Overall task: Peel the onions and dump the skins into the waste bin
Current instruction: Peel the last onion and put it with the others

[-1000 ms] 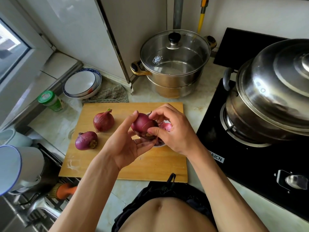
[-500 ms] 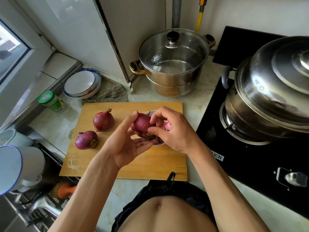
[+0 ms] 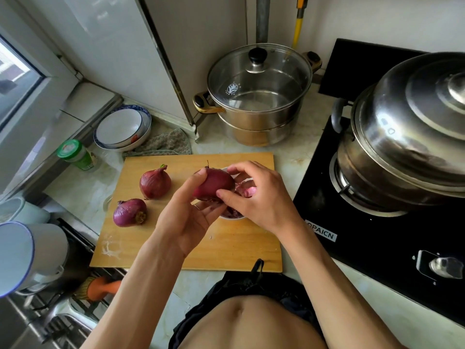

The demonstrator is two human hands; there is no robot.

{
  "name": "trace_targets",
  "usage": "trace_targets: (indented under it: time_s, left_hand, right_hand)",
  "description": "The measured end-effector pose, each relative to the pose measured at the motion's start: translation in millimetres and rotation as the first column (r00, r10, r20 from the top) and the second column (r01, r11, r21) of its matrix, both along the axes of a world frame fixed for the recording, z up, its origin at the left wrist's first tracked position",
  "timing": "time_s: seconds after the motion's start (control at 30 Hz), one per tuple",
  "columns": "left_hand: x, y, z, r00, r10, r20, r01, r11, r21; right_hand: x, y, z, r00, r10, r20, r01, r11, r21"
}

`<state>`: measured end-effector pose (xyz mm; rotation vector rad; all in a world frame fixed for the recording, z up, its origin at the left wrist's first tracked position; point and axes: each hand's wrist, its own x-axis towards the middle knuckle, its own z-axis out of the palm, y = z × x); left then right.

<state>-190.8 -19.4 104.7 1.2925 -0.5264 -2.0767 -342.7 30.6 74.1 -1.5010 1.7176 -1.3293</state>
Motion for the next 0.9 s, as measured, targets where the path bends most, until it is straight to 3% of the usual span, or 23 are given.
trace_targets:
  time_s: [0.5, 0.7, 0.9]
  left_hand:
    - [-7.5, 12.8, 8.2, 0.996, 0.008, 0.092, -0.003, 0.998, -0.056]
    - [-2.0, 7.2, 8.0, 0.955, -0.226, 0.194, 0.241, 0.968, -0.061]
    - [7.5, 9.6, 0.6, 0.913, -0.296, 0.279, 0.355, 0.915, -0.191]
  right_hand:
    - [6.3, -1.9, 0.1, 0.993, -0.120, 0.024, 0.121, 0.992, -0.027]
    - [5.9, 4.7, 2.7, 0.988, 0.109, 0.107, -0.109, 0.994, -0.010]
    - [-4.3, 2.5, 0.8, 0.903, -0.001, 0.430, -0.042, 0.995, 0.090]
